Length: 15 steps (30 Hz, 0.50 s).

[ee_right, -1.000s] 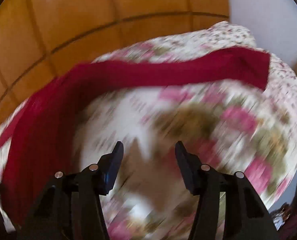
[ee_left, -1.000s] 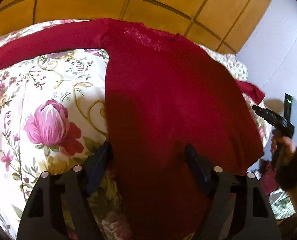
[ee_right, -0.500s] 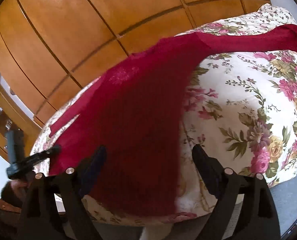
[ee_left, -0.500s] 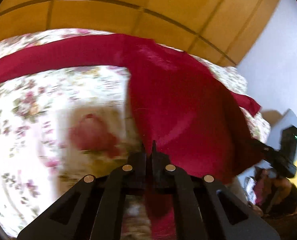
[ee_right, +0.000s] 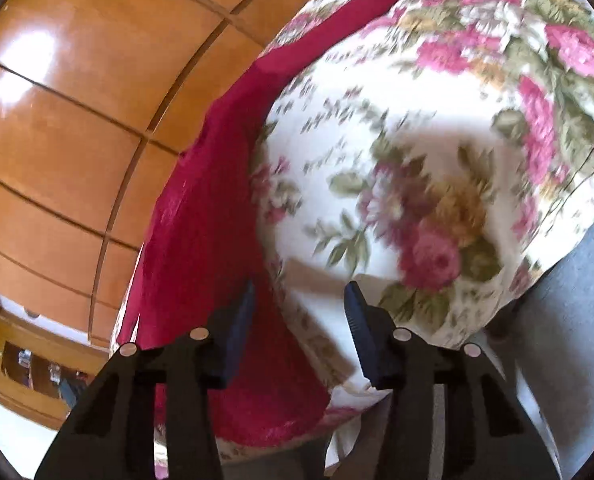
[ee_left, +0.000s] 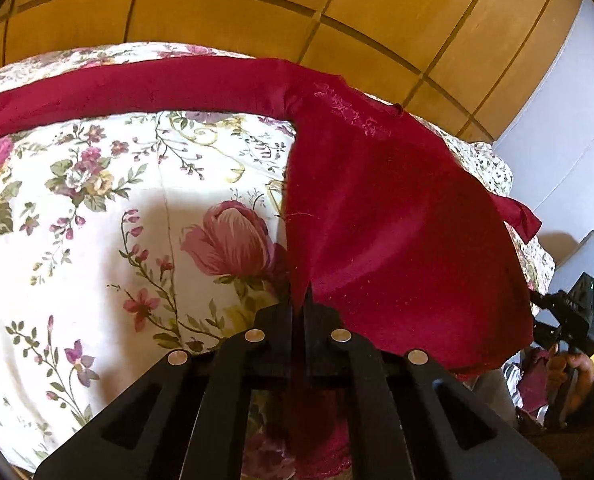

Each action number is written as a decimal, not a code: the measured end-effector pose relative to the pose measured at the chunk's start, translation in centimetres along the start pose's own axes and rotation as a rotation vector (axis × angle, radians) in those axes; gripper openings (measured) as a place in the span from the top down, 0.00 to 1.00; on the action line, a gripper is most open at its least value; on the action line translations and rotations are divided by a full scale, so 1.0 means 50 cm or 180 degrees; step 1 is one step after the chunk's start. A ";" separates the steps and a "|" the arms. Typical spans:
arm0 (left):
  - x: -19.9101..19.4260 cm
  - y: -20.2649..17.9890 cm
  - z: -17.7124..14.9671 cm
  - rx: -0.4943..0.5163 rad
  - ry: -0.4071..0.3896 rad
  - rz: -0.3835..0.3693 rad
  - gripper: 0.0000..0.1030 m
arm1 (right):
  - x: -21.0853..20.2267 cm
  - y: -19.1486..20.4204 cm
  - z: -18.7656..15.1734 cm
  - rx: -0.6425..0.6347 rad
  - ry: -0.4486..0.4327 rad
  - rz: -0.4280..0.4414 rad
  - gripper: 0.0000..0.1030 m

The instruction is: Fold small clothes

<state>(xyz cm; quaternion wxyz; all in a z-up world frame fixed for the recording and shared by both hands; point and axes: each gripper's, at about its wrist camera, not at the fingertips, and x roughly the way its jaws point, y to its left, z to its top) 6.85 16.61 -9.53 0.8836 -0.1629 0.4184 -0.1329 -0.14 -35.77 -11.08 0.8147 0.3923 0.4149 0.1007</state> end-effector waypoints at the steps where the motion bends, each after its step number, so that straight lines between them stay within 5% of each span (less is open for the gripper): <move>1: -0.004 0.011 -0.007 -0.0030 0.0005 -0.0012 0.97 | 0.010 0.004 -0.005 0.0012 0.0042 0.0003 0.55; 5: -0.004 0.014 -0.015 -0.0089 -0.0012 -0.0025 0.97 | 0.050 0.055 -0.028 -0.0189 0.0119 0.0053 0.55; 9: -0.002 0.004 -0.015 -0.0055 -0.0008 0.0016 0.97 | 0.076 0.157 -0.066 -0.0931 0.0176 -0.0120 0.55; 12: 0.000 0.003 -0.017 -0.0072 -0.0002 0.0023 0.97 | 0.103 0.166 -0.064 -0.0913 0.0131 -0.0361 0.38; 15: 0.002 0.001 -0.017 -0.0060 0.0007 0.0036 0.97 | 0.123 0.152 -0.059 -0.0805 0.0186 -0.0303 0.42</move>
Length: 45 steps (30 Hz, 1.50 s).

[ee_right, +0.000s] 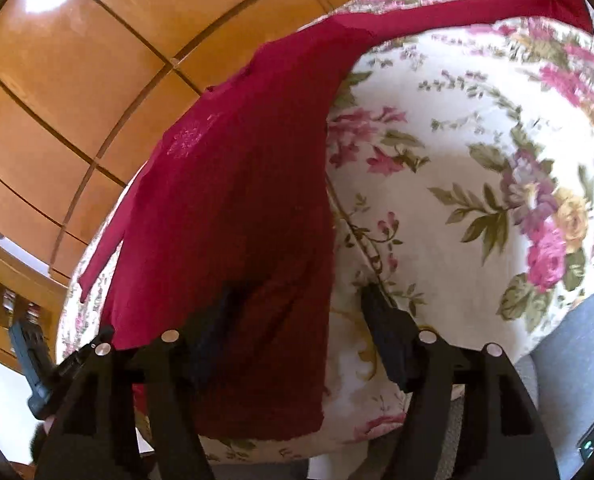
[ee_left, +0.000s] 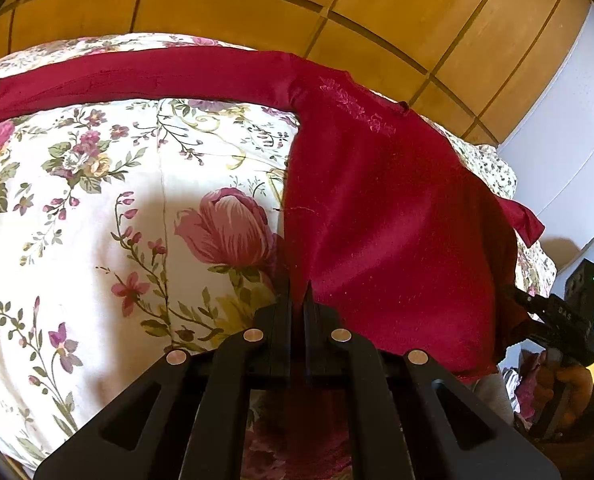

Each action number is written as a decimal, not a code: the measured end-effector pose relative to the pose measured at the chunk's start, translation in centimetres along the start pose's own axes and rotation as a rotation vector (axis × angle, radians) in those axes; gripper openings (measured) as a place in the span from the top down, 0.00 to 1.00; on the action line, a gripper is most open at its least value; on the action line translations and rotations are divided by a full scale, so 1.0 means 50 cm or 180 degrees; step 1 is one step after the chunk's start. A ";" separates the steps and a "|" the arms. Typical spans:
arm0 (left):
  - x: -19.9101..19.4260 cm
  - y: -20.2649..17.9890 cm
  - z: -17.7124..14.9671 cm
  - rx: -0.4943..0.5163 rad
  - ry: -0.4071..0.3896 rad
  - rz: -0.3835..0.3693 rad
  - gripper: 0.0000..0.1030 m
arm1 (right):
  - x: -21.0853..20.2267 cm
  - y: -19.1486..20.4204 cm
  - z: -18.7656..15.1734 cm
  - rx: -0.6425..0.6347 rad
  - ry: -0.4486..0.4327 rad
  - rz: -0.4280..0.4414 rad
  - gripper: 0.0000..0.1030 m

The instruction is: Fold small clothes

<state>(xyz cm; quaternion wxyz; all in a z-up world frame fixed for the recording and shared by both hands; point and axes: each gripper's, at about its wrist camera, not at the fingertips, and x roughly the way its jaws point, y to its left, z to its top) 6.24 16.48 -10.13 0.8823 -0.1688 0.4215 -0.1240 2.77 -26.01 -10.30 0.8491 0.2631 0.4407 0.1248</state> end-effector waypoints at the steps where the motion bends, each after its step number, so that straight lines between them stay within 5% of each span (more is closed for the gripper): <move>1: 0.000 0.000 0.000 0.0005 0.0002 0.0006 0.97 | 0.006 0.003 0.001 -0.0025 0.0026 0.0073 0.66; 4: 0.001 -0.002 0.003 0.0020 0.0004 0.0022 0.97 | -0.010 0.008 0.011 0.0009 0.0040 0.0219 0.83; 7: -0.001 -0.007 0.004 0.0097 0.0008 0.0078 0.97 | -0.145 0.036 0.036 -0.0223 -0.0483 0.0149 0.87; 10: -0.001 -0.008 0.002 0.0142 0.0011 0.0094 0.97 | -0.256 0.049 0.036 -0.0660 -0.0804 -0.0237 0.88; 16: -0.003 -0.011 -0.002 0.0138 0.0020 0.0030 0.97 | -0.113 -0.107 -0.035 -0.0164 0.0214 -0.0736 0.82; 18: -0.009 -0.009 -0.002 0.0109 0.0032 -0.0019 0.97 | -0.098 -0.159 -0.042 0.0205 0.0340 -0.0626 0.78; 21: -0.022 -0.007 -0.012 0.0038 0.0013 -0.0115 0.81 | -0.140 -0.190 -0.019 0.0592 -0.0056 -0.0534 0.53; 23: -0.023 -0.012 -0.022 0.0018 0.0027 -0.0271 0.54 | -0.148 -0.183 -0.005 0.0589 -0.0193 -0.0555 0.53; 25: -0.021 -0.029 -0.029 0.0115 0.0019 -0.0201 0.51 | -0.134 -0.164 0.009 0.0516 -0.0248 -0.0595 0.53; 28: -0.014 -0.056 -0.035 0.0323 0.0026 0.0008 0.56 | -0.095 -0.120 0.024 0.0318 -0.0260 -0.0609 0.54; 29: -0.014 -0.060 -0.037 0.0368 0.0036 0.0044 0.78 | -0.092 -0.123 0.029 0.0264 -0.0258 -0.0633 0.54; 31: -0.016 -0.066 -0.038 0.0470 0.0088 0.0080 0.91 | -0.071 -0.119 0.032 0.0096 -0.0234 -0.0707 0.54; 39: -0.067 -0.054 -0.064 0.0559 0.0221 0.0015 0.93 | -0.051 -0.040 0.008 -0.0630 -0.0435 -0.0991 0.40; 40: -0.071 -0.048 -0.062 0.0526 0.0192 -0.0001 0.88 | -0.044 -0.033 0.011 -0.0668 -0.0445 -0.0952 0.34; 44: -0.106 -0.031 -0.033 0.0350 -0.0075 -0.0130 0.39 | -0.021 0.008 0.023 -0.0835 -0.0539 -0.0890 0.29; 45: -0.118 -0.022 -0.022 0.0285 -0.0170 -0.0154 0.38 | -0.014 0.021 0.031 -0.0883 -0.0550 -0.0888 0.26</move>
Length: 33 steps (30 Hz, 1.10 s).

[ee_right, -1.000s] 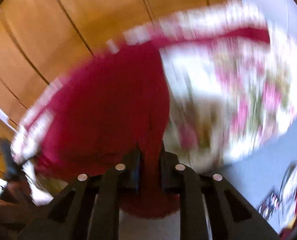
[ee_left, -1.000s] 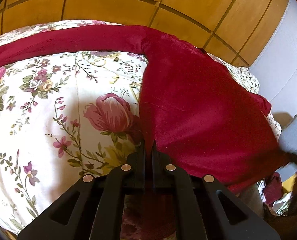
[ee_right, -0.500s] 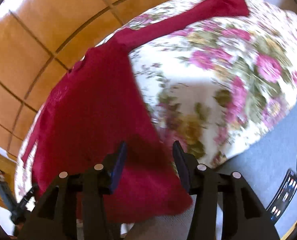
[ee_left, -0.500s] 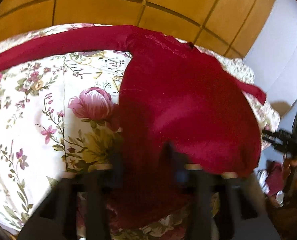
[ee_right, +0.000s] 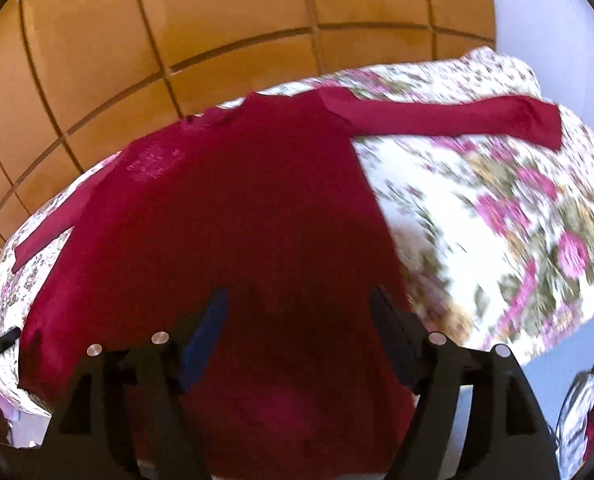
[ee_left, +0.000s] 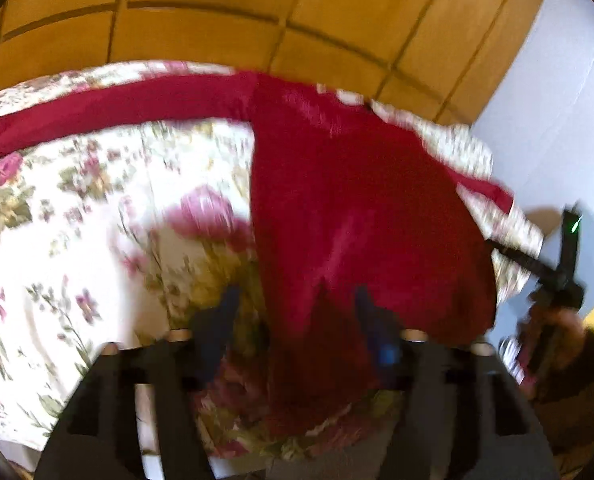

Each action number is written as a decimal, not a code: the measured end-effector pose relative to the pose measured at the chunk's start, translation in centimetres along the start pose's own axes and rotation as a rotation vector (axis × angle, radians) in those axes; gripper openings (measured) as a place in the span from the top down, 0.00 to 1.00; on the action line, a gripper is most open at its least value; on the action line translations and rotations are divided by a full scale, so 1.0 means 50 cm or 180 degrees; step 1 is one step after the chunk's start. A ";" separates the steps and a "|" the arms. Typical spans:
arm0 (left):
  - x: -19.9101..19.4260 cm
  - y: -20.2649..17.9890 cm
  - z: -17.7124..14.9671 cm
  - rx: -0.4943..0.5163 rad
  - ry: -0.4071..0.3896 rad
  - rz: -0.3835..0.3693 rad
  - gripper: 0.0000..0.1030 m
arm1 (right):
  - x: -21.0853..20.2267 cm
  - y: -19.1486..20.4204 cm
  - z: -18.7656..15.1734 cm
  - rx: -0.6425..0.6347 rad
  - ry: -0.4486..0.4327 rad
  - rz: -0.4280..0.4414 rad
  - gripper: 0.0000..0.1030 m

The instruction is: Fold small clothes

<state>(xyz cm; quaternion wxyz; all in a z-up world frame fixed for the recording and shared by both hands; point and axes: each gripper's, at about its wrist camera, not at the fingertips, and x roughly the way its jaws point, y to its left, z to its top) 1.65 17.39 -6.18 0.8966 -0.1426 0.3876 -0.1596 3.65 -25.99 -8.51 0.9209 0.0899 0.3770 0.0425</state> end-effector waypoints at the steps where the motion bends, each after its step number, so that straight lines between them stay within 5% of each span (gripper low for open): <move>1: -0.009 0.013 0.012 -0.0084 -0.0080 0.0002 0.38 | 0.004 0.011 0.009 -0.0029 -0.0015 0.0001 0.24; 8: -0.010 0.176 0.097 -0.1137 -0.0491 0.0344 0.38 | 0.068 0.087 0.101 -0.0282 -0.0252 -0.0021 0.12; 15: -0.006 0.374 0.161 -0.2184 -0.0825 0.0850 0.38 | 0.163 0.106 0.157 -0.0615 -0.0262 -0.0414 0.11; 20: 0.005 0.499 0.178 -0.2989 -0.1075 0.0714 0.38 | 0.211 0.076 0.165 -0.0400 -0.0177 -0.0520 0.10; 24: 0.021 0.536 0.214 -0.3044 -0.1216 0.0625 0.38 | 0.240 0.056 0.143 -0.0230 -0.0152 -0.0508 0.08; 25: 0.028 0.542 0.220 -0.3068 -0.1214 0.0593 0.45 | 0.240 0.057 0.142 -0.0255 -0.0172 -0.0524 0.07; 28: 0.053 0.571 0.232 -0.3147 -0.1059 0.0608 0.92 | 0.241 0.061 0.141 -0.0300 -0.0158 -0.0571 0.05; 33: 0.023 0.571 0.271 -0.2810 -0.1161 0.0780 0.93 | 0.240 0.053 0.139 -0.0285 -0.0135 -0.0513 0.04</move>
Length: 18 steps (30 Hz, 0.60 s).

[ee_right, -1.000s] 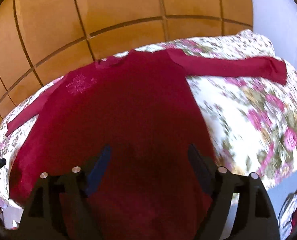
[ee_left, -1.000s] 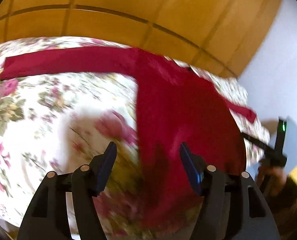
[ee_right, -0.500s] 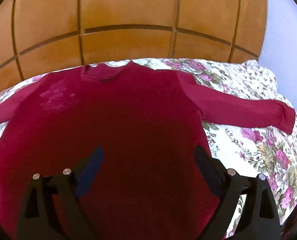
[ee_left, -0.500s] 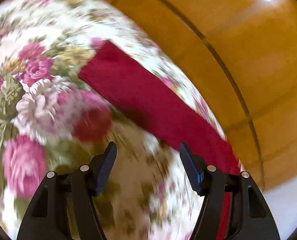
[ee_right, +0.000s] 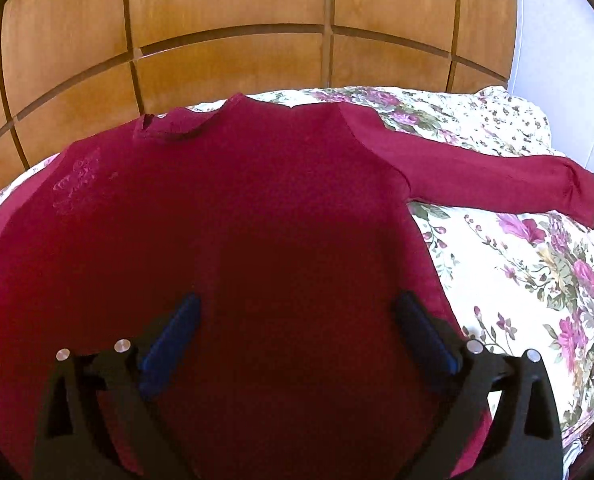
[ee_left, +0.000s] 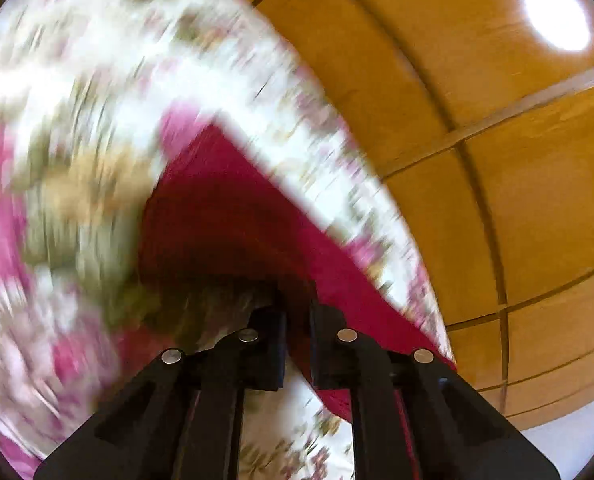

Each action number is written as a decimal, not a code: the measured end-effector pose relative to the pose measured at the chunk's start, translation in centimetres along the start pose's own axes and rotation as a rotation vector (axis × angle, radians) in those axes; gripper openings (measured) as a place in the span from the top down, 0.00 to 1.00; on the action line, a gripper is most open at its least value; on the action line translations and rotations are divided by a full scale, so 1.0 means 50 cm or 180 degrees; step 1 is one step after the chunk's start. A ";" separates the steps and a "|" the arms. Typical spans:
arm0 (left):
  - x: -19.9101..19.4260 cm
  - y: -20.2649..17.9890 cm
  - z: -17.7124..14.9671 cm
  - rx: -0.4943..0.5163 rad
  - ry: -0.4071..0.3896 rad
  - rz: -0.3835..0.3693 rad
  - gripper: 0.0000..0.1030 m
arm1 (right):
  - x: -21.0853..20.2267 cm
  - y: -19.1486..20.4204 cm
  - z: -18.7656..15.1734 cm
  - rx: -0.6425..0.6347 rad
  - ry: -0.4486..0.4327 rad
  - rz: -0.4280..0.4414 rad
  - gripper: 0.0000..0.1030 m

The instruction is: Fold small clothes

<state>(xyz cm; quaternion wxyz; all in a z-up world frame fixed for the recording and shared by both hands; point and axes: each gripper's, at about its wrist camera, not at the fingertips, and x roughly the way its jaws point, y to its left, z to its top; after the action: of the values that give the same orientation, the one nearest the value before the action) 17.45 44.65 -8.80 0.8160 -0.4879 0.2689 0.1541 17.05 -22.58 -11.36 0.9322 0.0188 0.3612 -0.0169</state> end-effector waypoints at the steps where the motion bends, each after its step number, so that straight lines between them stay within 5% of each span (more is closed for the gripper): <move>1: -0.012 -0.009 0.011 0.0082 -0.0071 -0.0049 0.93 | 0.000 0.001 0.000 -0.0004 -0.0003 -0.0002 0.04; 4: -0.037 -0.046 0.055 0.0389 -0.0207 -0.0112 0.93 | 0.001 0.003 -0.001 -0.0013 -0.0011 -0.0009 0.04; 10: 0.012 -0.069 0.032 0.0789 -0.0052 0.0295 0.93 | 0.001 0.002 -0.003 -0.0015 -0.0003 0.0010 0.03; 14: -0.023 -0.093 0.008 0.0660 -0.0197 0.0041 0.93 | 0.001 0.001 -0.004 -0.0015 -0.0006 0.0008 0.03; 18: -0.065 -0.201 -0.028 0.0913 -0.0363 -0.0220 0.93 | -0.002 0.000 -0.007 -0.0009 -0.0018 0.0020 0.03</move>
<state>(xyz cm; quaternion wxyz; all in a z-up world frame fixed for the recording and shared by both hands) 19.58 38.68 -0.21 0.8961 -0.3658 0.2244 0.1135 16.74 -22.56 -11.54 0.9333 0.0186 0.3584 -0.0135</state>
